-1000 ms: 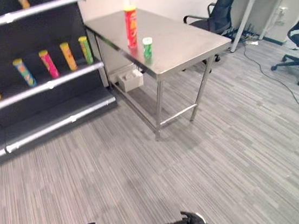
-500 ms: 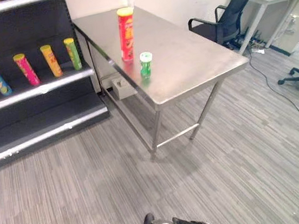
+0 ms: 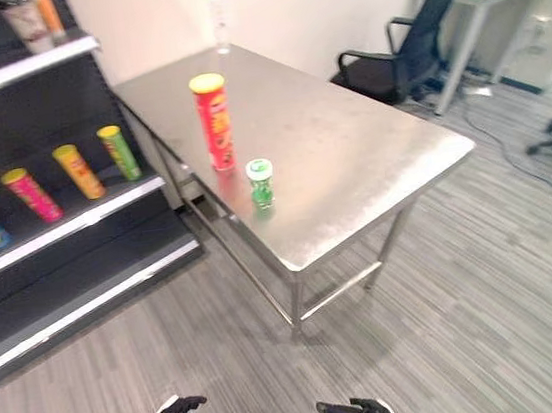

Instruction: Put the goods on the table back onto the shelves and tidy them up.

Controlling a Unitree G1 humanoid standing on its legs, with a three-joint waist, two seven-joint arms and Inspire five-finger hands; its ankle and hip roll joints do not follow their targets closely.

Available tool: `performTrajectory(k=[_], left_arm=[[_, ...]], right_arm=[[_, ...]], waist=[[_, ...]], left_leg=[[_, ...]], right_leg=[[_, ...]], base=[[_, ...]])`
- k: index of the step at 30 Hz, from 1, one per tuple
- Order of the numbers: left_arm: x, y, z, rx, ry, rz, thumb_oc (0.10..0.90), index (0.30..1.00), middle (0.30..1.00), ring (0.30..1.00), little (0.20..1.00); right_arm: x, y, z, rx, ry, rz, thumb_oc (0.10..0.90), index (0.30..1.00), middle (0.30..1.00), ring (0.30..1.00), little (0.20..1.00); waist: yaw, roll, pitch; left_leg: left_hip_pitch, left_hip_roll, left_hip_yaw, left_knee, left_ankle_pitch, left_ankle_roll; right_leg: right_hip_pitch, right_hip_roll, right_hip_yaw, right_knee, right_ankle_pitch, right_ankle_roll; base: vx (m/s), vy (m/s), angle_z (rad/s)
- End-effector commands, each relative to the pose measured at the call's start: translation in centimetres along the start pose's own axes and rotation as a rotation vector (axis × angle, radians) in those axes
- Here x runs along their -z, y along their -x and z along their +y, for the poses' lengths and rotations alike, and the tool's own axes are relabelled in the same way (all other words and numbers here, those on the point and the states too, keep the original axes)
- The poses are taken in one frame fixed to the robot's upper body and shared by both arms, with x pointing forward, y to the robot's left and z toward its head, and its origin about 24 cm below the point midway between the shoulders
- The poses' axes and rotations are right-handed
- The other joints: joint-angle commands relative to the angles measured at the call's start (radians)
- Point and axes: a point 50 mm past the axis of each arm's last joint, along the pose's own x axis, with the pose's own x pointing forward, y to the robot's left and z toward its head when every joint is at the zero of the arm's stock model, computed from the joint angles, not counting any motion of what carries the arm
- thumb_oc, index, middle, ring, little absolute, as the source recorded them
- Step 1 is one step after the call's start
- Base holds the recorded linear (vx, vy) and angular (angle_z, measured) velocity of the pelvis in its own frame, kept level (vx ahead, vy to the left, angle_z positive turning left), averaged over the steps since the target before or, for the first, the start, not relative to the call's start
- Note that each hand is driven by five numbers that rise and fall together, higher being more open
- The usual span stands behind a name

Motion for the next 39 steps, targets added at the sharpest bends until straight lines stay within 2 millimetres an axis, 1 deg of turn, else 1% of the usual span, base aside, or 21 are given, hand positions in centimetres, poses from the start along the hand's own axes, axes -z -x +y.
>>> performTrajectory(k=[1,3,4,6,9,11,13,14,15,17,19,21,22,25,28,29,30,31,35,36,39], left_arm=[[-4.0,-0.7,0.3,-0.027,-0.11,-0.115,0.8,0.9,0.9,0.9,0.9],[-4.0,-0.7,0.1,-0.012,-0.144,-0.115,0.8,0.9,0.9,0.9,0.9],[-4.5,-0.7,0.3,0.006,-0.27,-0.132,0.8,0.9,0.9,0.9,0.9],[-5.6,-0.8,0.4,0.012,-0.343,-0.166,0.8,0.9,0.9,0.9,0.9],[-7.4,-0.8,0.2,0.04,-0.458,-0.222,0.8,0.9,0.9,0.9,0.9],[-6.3,-0.8,0.4,0.031,-0.434,-0.189,0.8,0.9,0.9,0.9,0.9],[-4.2,-0.7,0.2,0.044,-0.427,-0.129,0.8,0.9,0.9,0.9,0.9],[-3.4,-0.6,1.0,0.007,-0.314,-0.096,0.8,0.9,0.9,0.9,0.9],[-3.4,-0.6,1.0,0.007,-0.313,-0.096,0.8,0.9,0.9,0.9,0.9],[-2.5,-0.5,2.6,-0.055,-0.183,-0.052,0.8,0.9,0.9,0.9,0.9],[-0.9,-0.2,2.7,-0.059,-0.187,0.005,0.8,0.9,0.9,0.9,0.9],[1.8,0.3,1.6,-0.022,-0.178,0.079,0.8,0.9,0.9,0.9,0.9],[1.8,0.3,1.6,-0.022,-0.178,0.079,0.8,0.9,0.9,0.9,0.9],[2.3,0.5,2.3,-0.075,-0.048,0.09,0.8,0.9,0.9,0.9,0.9],[2.6,0.6,3.0,-0.106,-0.042,0.102,0.8,0.9,0.9,0.9,0.9],[2.2,0.6,4.1,-0.151,0.01,0.086,0.8,0.9,0.9,0.9,0.9],[2.2,0.6,4.1,-0.152,0.01,0.086,0.8,0.9,0.9,0.9,0.9],[0.7,0.4,4.8,-0.191,-0.014,0.03,0.8,0.9,0.9,0.9,0.9],[0.8,0.5,5.3,-0.232,0.033,0.024,0.8,0.9,0.9,0.9,0.9],[2.2,0.6,3.7,-0.207,0.102,0.062,0.8,0.9,0.9,0.9,0.9],[2.3,0.6,2.4,-0.172,0.057,0.069,0.8,0.9,0.9,0.9,0.9]], right_arm=[[1.5,0.2,-1.7,0.048,0.081,0.057,0.8,0.9,0.9,0.9,0.9],[1.9,0.2,-1.7,0.039,0.07,0.071,0.8,0.9,0.9,0.9,0.9],[3.1,0.4,-2.5,0.051,-0.023,0.118,0.8,0.9,0.9,0.9,0.9],[3.6,0.5,-3.1,0.063,-0.055,0.137,0.8,0.9,0.9,0.9,0.9],[4.7,0.8,-3.4,0.064,-0.082,0.183,0.8,0.9,0.9,0.9,0.9],[4.4,0.7,-3.1,0.053,-0.076,0.163,0.8,0.9,0.9,0.9,0.9],[5.1,0.8,-2.4,0.015,-0.055,0.195,0.8,0.9,0.9,0.9,0.9],[5.4,0.9,-2.3,0.016,-0.035,0.203,0.8,0.9,0.9,0.9,0.9],[5.4,0.9,-2.3,0.016,-0.034,0.203,0.8,0.9,0.9,0.9,0.9],[4.8,0.8,-2.9,0.052,-0.064,0.174,0.8,0.9,0.9,0.9,0.9],[4.0,0.7,-3.6,0.075,-0.096,0.139,0.8,0.9,0.9,0.9,0.9],[3.2,0.7,-4.9,0.127,-0.152,0.088,0.8,0.9,0.9,0.9,0.9],[3.2,0.7,-4.9,0.127,-0.152,0.088,0.8,0.9,0.9,0.9,0.9],[1.9,0.6,-5.6,0.164,-0.305,0.013,0.8,0.9,0.9,0.9,0.9],[2.1,0.6,-5.4,0.155,-0.306,0.02,0.8,0.9,0.9,0.9,0.9],[3.1,0.7,-4.7,0.129,-0.247,0.062,0.8,0.9,0.9,0.9,0.9],[3.1,0.7,-4.7,0.129,-0.247,0.061,0.8,0.9,0.9,0.9,0.9],[2.9,0.6,-4.3,0.113,-0.158,0.069,0.8,0.9,0.9,0.9,0.9],[2.8,0.5,-3.4,0.092,-0.147,0.065,0.8,0.9,0.9,0.9,0.9],[2.9,0.5,-2.3,0.057,-0.171,0.061,0.8,0.9,0.9,0.9,0.9],[2.9,0.5,-1.9,0.049,-0.179,0.055,0.8,0.9,0.9,0.9,0.9]], waist=[[0.015,0.041,0.036],[0.011,0.048,0.034],[-0.012,0.073,0.017],[-0.013,0.087,0.011],[-0.039,0.104,-0.007],[-0.043,0.081,-0.016],[-0.027,0.065,-0.015],[-0.012,0.063,-0.011],[-0.013,0.061,-0.009],[0.009,0.066,-0.001],[0.006,0.072,0.0],[0.0,0.07,0.008],[0.001,0.071,0.006],[0.012,0.034,0.021],[0.02,0.004,0.02],[0.047,-0.022,0.039],[0.046,-0.022,0.035],[0.062,-0.031,0.047],[0.071,-0.031,0.038],[0.076,-0.031,0.022],[0.077,-0.01,0.009]], left_leg=[[0.095,0.114,-0.057,-0.031,0.09,-0.031],[0.093,0.136,-0.099,-0.057,0.106,-0.042],[0.067,0.161,-0.186,-0.064,0.133,-0.059],[0.052,0.167,-0.208,-0.048,0.146,-0.065],[0.063,0.13,-0.174,0.013,0.064,-0.075],[0.072,0.06,-0.125,0.045,-0.004,-0.045],[0.115,0.001,-0.058,0.039,-0.036,-0.007],[0.161,-0.043,-0.004,0.015,-0.049,0.024],[0.165,-0.046,-0.003,0.013,-0.048,0.025],[0.206,-0.08,0.077,-0.007,-0.061,0.053],[0.235,-0.091,0.117,-0.025,-0.07,0.07],[0.247,-0.111,0.159,-0.026,-0.066,0.091],[0.244,-0.109,0.16,-0.026,-0.065,0.091],[0.254,-0.166,0.199,-0.001,-0.079,0.114],[0.21,-0.187,0.202,0.104,-0.119,0.108],[0.129,-0.176,0.232,0.275,-0.111,0.063],[0.123,-0.176,0.231,0.275,-0.109,0.063],[0.074,-0.171,0.215,0.36,-0.083,0.019],[0.079,-0.105,0.223,0.305,-0.095,0.019],[0.107,-0.06,0.214,0.219,-0.088,0.026],[0.147,0.0,0.154,0.084,-0.018,0.013]], right_leg=[[-0.059,-0.045,0.117,0.015,0.043,0.09],[-0.05,-0.052,0.163,0.023,0.024,0.102],[-0.05,-0.086,0.268,0.056,-0.009,0.129],[-0.053,-0.102,0.308,0.079,-0.023,0.145],[-0.059,-0.179,0.347,0.121,-0.019,0.185],[-0.092,-0.259,0.351,0.152,0.076,0.209],[-0.155,-0.3,0.314,0.21,0.198,0.169],[-0.196,-0.351,0.197,0.256,0.292,0.138],[-0.191,-0.354,0.197,0.253,0.293,0.14],[-0.204,-0.416,-0.031,0.297,0.284,0.129],[-0.217,-0.348,-0.099,0.337,0.179,0.116],[-0.238,-0.15,-0.094,0.344,0.05,0.095],[-0.24,-0.148,-0.093,0.34,0.054,0.094],[-0.278,-0.001,-0.109,0.366,-0.004,0.076],[-0.205,0.013,-0.067,0.253,-0.016,0.035],[-0.167,0.0,-0.059,0.18,0.016,0.023],[-0.171,0.0,-0.06,0.177,0.019,0.022],[-0.145,-0.015,-0.065,0.116,0.031,0.025],[-0.113,-0.045,-0.054,0.046,0.056,0.055],[-0.116,-0.073,-0.042,0.032,0.065,0.077],[-0.122,-0.089,-0.015,0.029,0.059,0.09]], base=[[0.36,0.418,-1.48],[0.31,0.444,-1.63],[0.34,0.562,-1.5],[0.37,0.765,-0.95],[0.24,0.64,-0.64],[0.18,0.655,-0.45],[0.16,0.575,-0.74],[0.15,0.479,-0.72],[0.1,0.549,-0.58],[0.02,0.47,-0.56],[0.0,0.424,-1.25],[-0.02,0.299,-0.84],[-0.05,0.196,-0.55],[-0.03,0.15,-0.47],[0.0,-0.04,-0.23],[-0.02,-0.106,-0.14],[-0.06,-0.046,-0.21],[-0.03,0.011,-0.49],[0.03,0.102,-0.34],[0.13,0.26,-0.08],[0.12,0.238,-0.53]])
